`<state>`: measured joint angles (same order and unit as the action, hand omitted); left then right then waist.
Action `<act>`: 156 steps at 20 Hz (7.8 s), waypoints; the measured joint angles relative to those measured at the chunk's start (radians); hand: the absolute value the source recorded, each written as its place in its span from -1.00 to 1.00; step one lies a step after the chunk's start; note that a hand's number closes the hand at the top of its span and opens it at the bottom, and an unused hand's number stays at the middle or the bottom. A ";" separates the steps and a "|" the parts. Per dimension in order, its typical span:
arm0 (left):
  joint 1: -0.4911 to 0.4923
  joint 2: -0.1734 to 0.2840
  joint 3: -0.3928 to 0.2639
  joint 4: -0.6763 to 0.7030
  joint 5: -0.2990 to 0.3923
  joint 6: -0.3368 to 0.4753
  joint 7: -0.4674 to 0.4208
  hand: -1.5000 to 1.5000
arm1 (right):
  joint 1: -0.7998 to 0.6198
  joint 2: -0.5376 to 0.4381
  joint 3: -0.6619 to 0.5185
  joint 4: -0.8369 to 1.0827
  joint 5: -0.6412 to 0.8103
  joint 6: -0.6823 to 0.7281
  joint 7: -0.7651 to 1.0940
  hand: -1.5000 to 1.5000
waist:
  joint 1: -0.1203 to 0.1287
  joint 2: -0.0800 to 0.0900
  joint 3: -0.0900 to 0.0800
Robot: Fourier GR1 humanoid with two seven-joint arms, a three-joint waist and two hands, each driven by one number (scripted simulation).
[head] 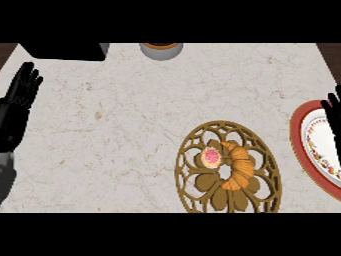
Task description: Pick the croissant from the placemat and place it in the plate
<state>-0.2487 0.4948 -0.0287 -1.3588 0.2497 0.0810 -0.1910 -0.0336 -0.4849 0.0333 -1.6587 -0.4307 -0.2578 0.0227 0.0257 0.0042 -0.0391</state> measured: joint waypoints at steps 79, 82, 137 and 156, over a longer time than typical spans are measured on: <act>0.208 -0.221 0.029 0.000 -0.164 -0.088 0.066 0.00 | -0.027 0.464 0.276 0.178 1.416 0.133 0.904 1.00 | -0.029 -0.018 0.025; 0.203 -0.226 0.039 0.015 -0.171 -0.082 0.055 0.00 | 0.026 0.398 0.262 0.144 1.362 0.110 0.805 1.00 | -0.034 -0.020 0.028; 0.194 -0.276 0.067 0.003 -0.226 -0.114 0.077 0.00 | 0.044 -0.236 -0.493 0.363 0.781 0.245 -0.305 1.00 | -0.016 -0.003 0.039; 0.174 -0.284 0.092 0.013 -0.239 -0.139 0.084 0.00 | -0.331 -0.075 -0.508 0.763 0.752 0.114 -0.204 -1.00 | -0.019 -0.002 0.040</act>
<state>-0.0743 0.2107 0.0632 -1.3461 0.0107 -0.0578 -0.1071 -0.3644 -0.5596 -0.4747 -0.8958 0.3209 -0.1436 -0.1811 0.0064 0.0023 0.0009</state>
